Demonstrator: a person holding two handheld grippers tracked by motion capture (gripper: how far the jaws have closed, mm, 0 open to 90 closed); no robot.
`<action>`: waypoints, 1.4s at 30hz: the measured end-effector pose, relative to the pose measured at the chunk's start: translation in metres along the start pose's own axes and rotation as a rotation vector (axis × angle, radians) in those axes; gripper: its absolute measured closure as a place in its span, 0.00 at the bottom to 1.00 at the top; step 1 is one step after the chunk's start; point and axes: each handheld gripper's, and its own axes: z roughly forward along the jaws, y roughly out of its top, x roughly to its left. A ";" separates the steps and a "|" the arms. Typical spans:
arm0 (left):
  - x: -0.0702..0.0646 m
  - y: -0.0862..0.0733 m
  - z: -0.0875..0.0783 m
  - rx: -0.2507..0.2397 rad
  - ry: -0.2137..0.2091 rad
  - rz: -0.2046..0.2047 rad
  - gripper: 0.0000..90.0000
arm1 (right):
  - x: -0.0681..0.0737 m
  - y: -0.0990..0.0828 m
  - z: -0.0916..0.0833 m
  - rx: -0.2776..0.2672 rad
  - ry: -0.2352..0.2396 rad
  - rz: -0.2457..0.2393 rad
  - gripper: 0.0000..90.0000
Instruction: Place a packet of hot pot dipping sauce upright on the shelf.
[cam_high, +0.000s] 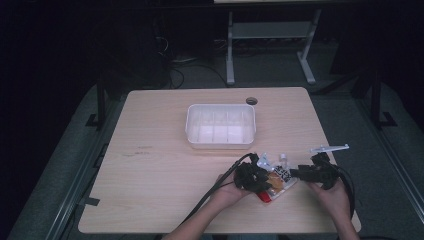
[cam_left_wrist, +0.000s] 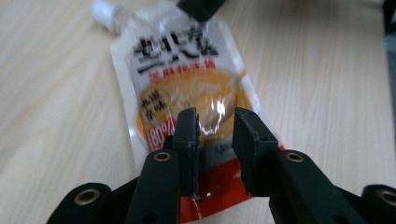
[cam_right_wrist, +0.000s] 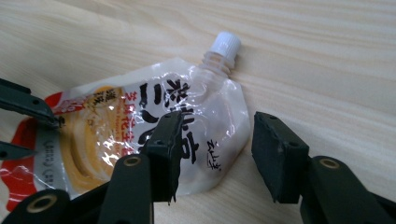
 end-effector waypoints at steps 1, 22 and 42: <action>0.000 -0.001 0.001 -0.002 -0.004 -0.003 0.79 | 0.000 0.000 0.001 0.009 0.004 0.013 0.60; -0.004 -0.003 0.009 -0.006 -0.020 0.008 0.78 | -0.002 -0.005 0.007 0.024 0.023 0.075 0.72; 0.004 -0.001 -0.007 -0.148 -0.039 -0.094 0.41 | 0.012 0.000 -0.011 -0.112 0.065 0.021 0.99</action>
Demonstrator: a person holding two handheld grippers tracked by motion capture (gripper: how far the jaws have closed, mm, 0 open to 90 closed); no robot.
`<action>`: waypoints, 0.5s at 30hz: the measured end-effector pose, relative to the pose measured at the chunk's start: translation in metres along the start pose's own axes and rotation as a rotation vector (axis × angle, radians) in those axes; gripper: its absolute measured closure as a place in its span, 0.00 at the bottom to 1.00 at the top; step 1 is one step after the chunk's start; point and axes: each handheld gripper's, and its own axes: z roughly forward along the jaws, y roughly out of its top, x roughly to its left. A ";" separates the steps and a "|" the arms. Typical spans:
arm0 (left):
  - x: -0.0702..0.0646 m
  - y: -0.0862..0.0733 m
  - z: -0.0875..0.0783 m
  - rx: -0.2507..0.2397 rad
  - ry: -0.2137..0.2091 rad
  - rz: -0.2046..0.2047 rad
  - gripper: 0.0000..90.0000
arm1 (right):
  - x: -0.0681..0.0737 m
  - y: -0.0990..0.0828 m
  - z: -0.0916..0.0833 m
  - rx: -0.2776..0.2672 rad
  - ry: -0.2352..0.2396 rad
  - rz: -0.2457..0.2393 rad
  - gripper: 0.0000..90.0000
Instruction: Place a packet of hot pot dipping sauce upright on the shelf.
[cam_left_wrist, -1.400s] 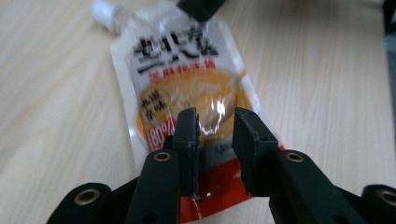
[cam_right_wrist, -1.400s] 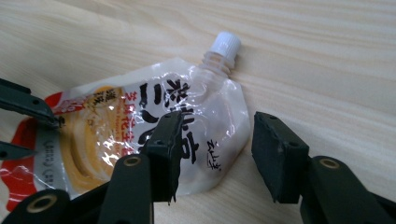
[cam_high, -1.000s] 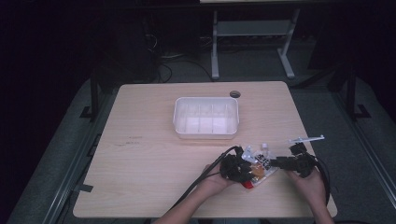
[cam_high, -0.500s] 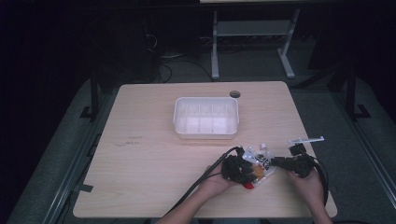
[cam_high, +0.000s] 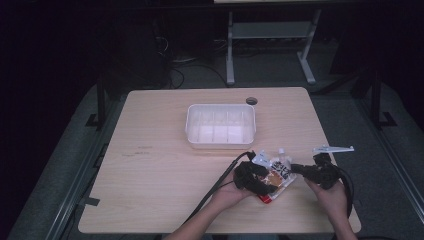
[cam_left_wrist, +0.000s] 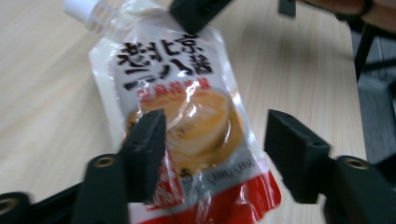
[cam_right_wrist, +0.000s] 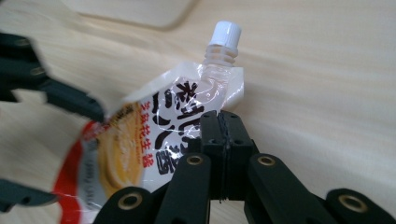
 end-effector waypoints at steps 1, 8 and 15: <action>0.002 0.000 -0.003 -0.015 -0.001 -0.010 0.39 | 0.004 0.001 -0.003 -0.016 -0.003 -0.018 0.99; 0.014 -0.003 -0.016 -0.072 -0.014 -0.076 0.31 | 0.037 0.003 -0.022 -0.088 -0.049 -0.166 0.99; 0.021 -0.004 -0.021 -0.115 -0.068 -0.127 0.28 | 0.062 0.003 -0.034 -0.171 0.001 -0.250 0.99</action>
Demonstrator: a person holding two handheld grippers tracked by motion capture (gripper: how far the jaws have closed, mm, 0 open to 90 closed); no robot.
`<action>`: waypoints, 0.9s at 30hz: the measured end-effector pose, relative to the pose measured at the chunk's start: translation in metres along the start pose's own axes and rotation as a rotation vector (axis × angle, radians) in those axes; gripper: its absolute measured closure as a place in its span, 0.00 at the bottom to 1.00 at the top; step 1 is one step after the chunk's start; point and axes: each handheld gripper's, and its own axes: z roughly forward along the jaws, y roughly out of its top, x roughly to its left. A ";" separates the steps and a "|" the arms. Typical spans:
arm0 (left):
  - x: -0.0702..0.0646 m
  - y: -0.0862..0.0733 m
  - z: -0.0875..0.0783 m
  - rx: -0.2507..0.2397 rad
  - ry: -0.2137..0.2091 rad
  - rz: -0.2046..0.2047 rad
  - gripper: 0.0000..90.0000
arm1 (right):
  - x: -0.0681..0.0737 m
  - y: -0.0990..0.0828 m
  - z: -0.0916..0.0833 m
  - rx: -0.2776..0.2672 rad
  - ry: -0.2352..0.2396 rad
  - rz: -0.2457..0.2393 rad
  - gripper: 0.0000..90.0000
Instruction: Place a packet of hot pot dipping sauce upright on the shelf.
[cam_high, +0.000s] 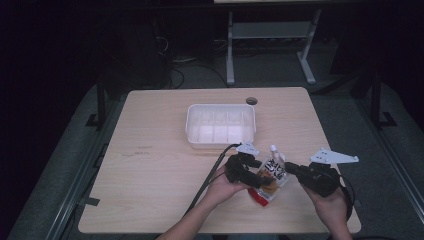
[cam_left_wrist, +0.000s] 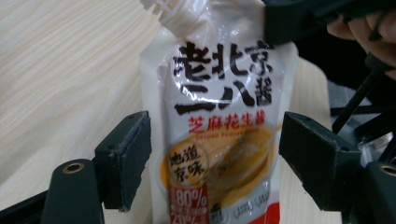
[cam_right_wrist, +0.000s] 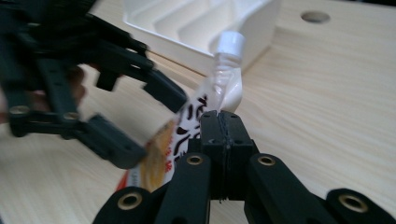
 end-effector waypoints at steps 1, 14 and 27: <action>0.000 0.000 0.000 -0.003 -0.003 -0.004 0.28 | 0.003 0.001 -0.001 -0.007 0.003 -0.012 0.99; 0.007 -0.002 -0.005 -0.005 -0.070 -0.004 0.59 | 0.008 0.004 -0.004 -0.047 0.072 -0.057 0.99; -0.001 -0.002 -0.014 -0.004 -0.119 0.021 0.98 | -0.026 -0.010 -0.001 -0.063 0.244 0.090 0.71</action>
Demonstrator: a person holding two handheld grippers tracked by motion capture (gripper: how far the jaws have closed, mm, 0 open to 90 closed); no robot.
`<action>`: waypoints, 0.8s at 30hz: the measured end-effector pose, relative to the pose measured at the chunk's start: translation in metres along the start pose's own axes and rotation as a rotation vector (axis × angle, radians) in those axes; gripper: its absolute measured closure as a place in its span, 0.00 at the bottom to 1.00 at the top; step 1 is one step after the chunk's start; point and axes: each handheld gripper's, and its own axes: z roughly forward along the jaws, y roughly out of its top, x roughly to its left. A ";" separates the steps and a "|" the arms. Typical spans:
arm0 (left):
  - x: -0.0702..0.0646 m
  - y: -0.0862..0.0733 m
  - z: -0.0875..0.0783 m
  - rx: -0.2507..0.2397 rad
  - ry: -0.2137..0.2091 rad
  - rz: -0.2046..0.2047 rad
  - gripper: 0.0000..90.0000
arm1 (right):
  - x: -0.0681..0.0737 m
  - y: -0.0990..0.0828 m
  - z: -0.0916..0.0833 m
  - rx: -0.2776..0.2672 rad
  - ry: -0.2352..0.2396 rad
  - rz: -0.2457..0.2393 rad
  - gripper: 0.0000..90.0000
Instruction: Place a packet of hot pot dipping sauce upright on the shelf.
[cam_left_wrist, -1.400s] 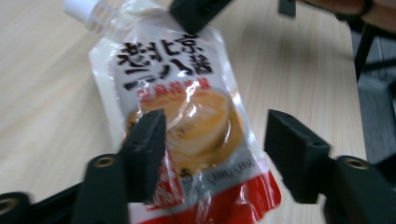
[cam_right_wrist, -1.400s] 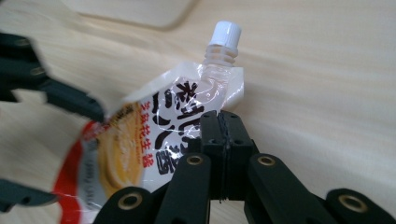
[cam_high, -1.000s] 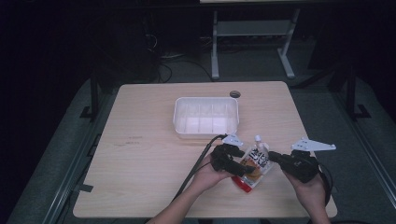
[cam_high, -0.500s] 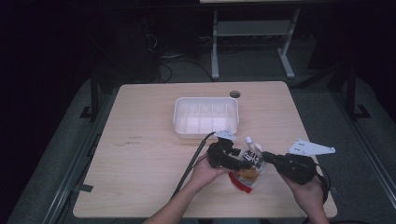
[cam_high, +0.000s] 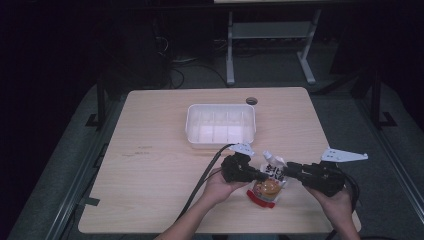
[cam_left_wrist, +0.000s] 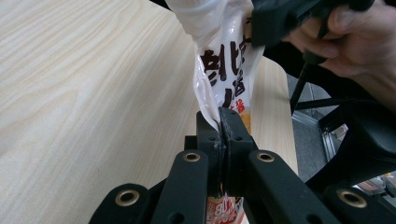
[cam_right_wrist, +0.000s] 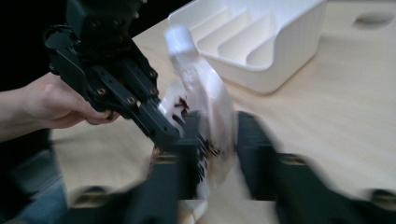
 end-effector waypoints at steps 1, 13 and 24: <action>-0.001 0.000 0.000 -0.002 0.002 0.007 0.98 | -0.003 -0.002 0.001 0.003 0.002 0.009 0.69; -0.004 -0.002 -0.002 -0.014 -0.004 0.033 0.98 | -0.006 -0.008 0.024 0.057 0.209 0.071 0.85; 0.000 -0.004 -0.005 -0.013 0.000 0.028 0.98 | 0.007 0.006 0.015 0.037 0.114 0.003 0.94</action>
